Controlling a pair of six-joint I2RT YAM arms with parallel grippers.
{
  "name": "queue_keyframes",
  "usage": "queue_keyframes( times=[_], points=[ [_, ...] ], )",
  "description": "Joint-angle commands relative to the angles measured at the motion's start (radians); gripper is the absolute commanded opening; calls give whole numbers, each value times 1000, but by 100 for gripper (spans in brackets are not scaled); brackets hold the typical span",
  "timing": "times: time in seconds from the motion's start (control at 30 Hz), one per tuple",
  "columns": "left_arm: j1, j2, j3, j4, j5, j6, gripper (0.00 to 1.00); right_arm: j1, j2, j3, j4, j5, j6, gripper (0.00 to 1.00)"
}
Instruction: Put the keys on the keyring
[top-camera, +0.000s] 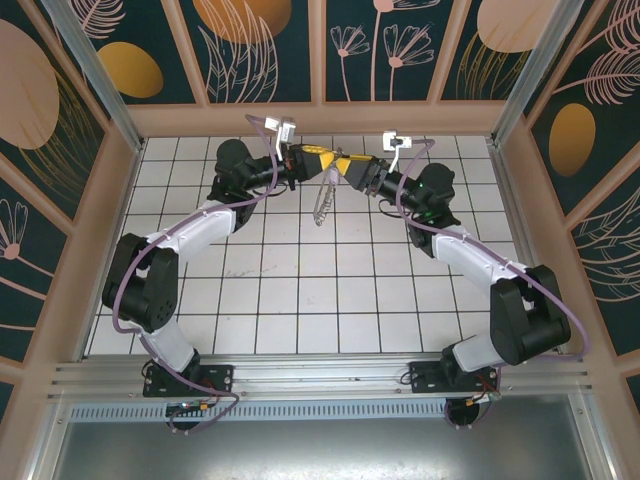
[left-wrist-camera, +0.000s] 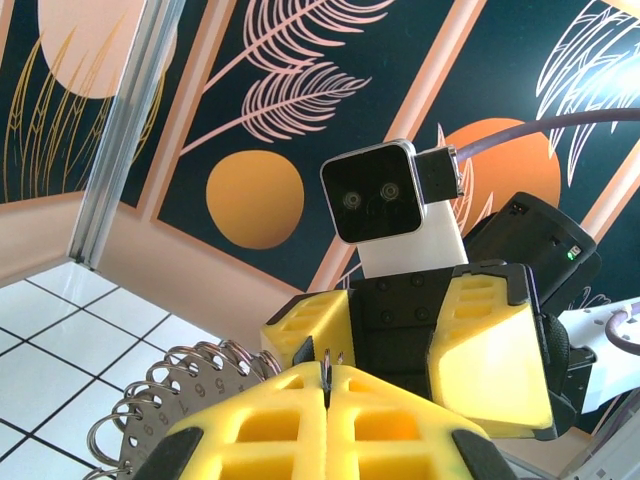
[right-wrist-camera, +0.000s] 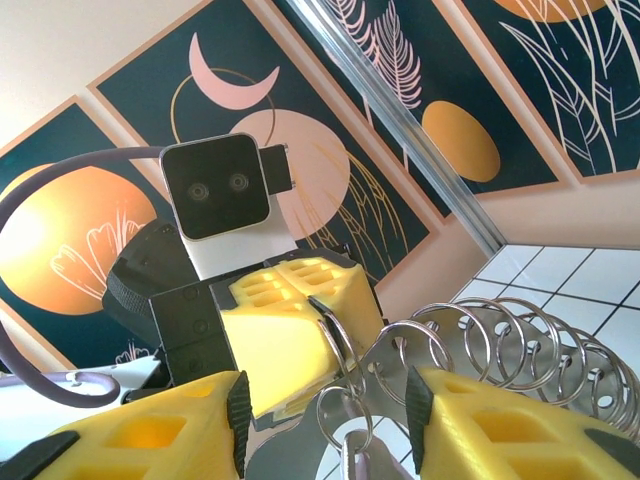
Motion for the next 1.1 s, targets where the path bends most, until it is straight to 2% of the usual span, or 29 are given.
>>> queue_keyframes(
  times=[0.0, 0.4, 1.07],
  points=[
    [-8, -28, 35, 20, 11, 25, 0, 10, -13, 32, 59, -22, -2, 46],
    [-9, -30, 34, 23, 12, 18, 0, -1, -102, 5, -21, 21, -45, 46],
    [-16, -23, 47, 22, 17, 12, 0, 9, -11, 60, 29, -9, -6, 43]
  ],
)
